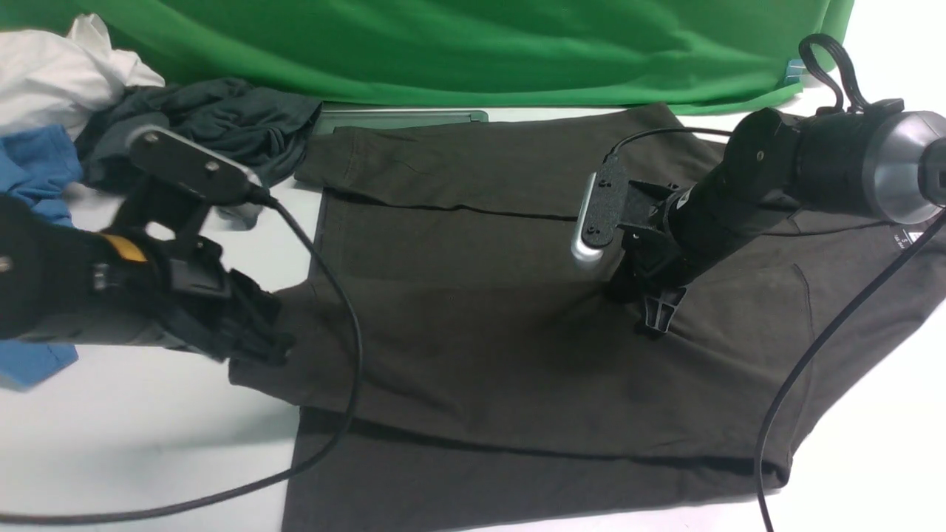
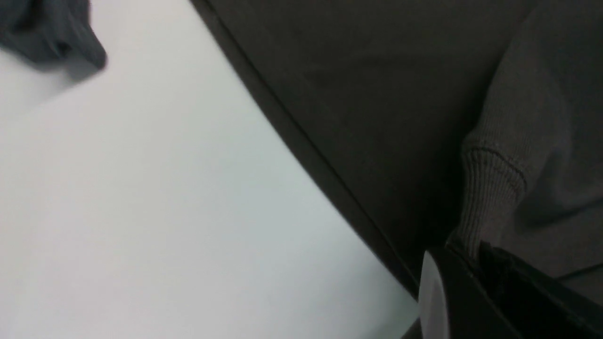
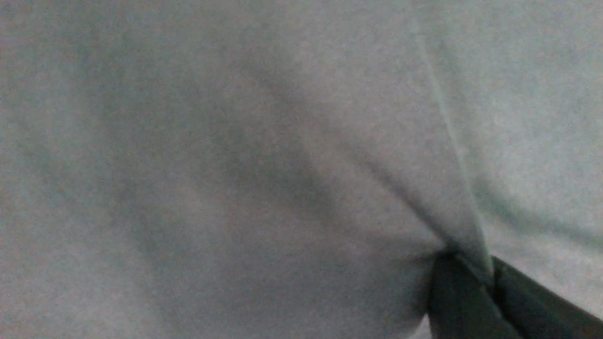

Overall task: Fold a long-sleeved shirt on a white desktop.
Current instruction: 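Fold the left side of the black T-shirt inward over its body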

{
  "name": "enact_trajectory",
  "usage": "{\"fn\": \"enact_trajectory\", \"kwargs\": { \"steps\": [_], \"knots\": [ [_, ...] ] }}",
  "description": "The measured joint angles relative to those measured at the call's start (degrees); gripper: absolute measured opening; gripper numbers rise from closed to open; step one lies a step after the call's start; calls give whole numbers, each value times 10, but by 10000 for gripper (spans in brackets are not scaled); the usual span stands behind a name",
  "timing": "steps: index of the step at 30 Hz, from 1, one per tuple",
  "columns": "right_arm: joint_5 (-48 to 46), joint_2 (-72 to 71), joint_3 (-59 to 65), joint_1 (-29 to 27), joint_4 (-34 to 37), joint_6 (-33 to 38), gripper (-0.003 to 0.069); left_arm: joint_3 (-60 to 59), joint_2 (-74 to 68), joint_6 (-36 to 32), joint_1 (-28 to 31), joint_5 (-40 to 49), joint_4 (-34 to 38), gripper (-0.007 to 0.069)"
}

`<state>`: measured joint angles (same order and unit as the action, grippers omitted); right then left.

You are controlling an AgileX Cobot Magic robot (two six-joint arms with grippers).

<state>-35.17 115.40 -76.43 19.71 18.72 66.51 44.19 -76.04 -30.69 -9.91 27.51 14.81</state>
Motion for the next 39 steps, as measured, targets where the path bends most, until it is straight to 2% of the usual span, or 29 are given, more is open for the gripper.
{"fn": "enact_trajectory", "kwargs": {
  "steps": [11, 20, 28, 29, 30, 31, 32, 34, 36, 39],
  "knots": [
    [4, 0, 0, -15, -30, -61, 18, 104, -121, 1, 0, -3, -14, 41],
    [29, -13, 0, -15, -92, -128, 18, 181, -209, 36, 0, 4, -71, 41],
    [57, -14, 0, -15, -110, -165, 30, 213, -270, 42, 0, -7, -90, 41],
    [58, -14, 0, -15, -111, -171, 72, 215, -277, 42, 0, -11, -91, 41],
    [58, -14, 0, -15, -112, -174, 79, 215, -279, 42, 0, -11, -92, 41],
    [55, -14, 0, -15, -117, -183, 150, 216, -284, 42, 0, -13, -92, 43],
    [54, -15, 0, -15, -117, -185, 161, 216, -284, 43, 0, -13, -92, 43],
    [31, -24, 0, -15, -152, -219, 323, 217, -289, 43, 0, -16, -92, 52],
    [9, -40, 0, -17, -202, -266, 437, 217, -291, 43, 0, -18, -92, 70],
    [-14, -65, 0, -31, -243, -312, 513, 217, -291, 44, 1, -27, -92, 104]
  ]
}}
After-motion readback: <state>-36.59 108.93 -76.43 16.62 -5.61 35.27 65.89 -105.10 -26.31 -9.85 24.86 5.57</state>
